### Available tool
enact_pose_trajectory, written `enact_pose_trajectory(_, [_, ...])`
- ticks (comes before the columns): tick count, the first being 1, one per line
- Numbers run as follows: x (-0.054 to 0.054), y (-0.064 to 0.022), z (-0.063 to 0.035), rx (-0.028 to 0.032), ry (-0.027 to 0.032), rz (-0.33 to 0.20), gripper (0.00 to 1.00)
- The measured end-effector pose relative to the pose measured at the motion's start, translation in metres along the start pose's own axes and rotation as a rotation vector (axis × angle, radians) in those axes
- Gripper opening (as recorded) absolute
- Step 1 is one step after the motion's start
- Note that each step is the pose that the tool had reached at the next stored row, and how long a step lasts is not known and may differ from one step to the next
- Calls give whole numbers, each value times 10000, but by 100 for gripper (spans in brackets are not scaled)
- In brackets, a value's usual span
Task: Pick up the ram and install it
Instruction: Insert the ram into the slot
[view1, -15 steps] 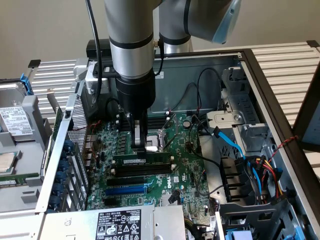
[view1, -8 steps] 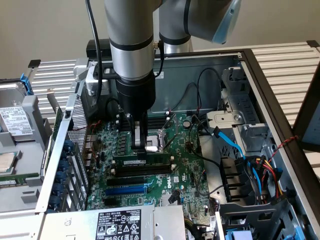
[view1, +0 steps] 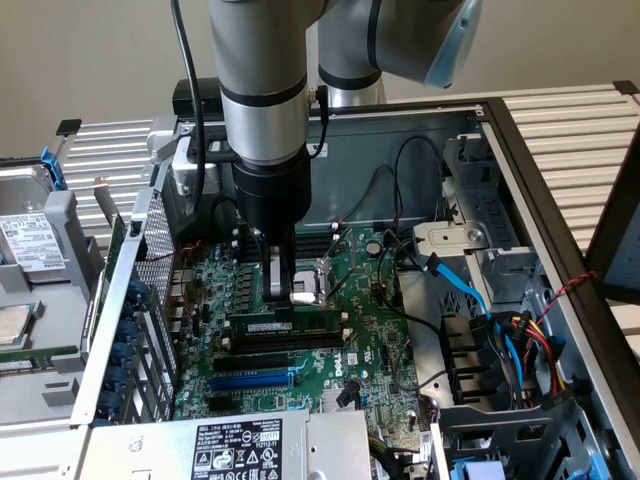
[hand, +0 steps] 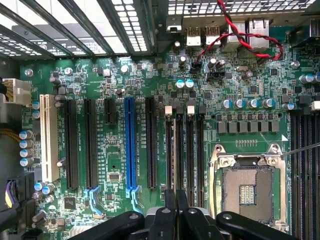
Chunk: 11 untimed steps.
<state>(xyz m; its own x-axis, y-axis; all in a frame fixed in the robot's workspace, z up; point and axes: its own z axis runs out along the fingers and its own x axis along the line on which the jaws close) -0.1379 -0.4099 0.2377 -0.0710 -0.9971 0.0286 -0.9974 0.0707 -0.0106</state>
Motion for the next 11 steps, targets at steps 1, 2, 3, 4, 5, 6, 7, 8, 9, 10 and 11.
enact_pose_trajectory(1, [5, 0, 2, 1, -3, 0, 12])
enact_pose_trajectory(2, [14, 0, 3, 1, -2, 1, 12])
enact_pose_trajectory(3, [14, -1, 2, 0, -1, 2, 12])
enact_pose_trajectory(4, [14, -1, 2, 0, -1, 2, 12])
enact_pose_trajectory(5, [15, -1, 2, 0, 0, 1, 12])
enact_pose_trajectory(6, [15, -1, 2, -1, 0, 1, 12])
enact_pose_trajectory(7, [15, -1, 2, -1, 1, 0, 12])
enact_pose_trajectory(8, [15, -1, 2, -1, 1, 1, 12])
enact_pose_trajectory(9, [18, -1, 3, -1, 1, 0, 12])
enact_pose_trajectory(10, [23, -2, 5, -2, 3, -2, 12])
enact_pose_trajectory(11, [27, -2, 9, 0, 0, -6, 12])
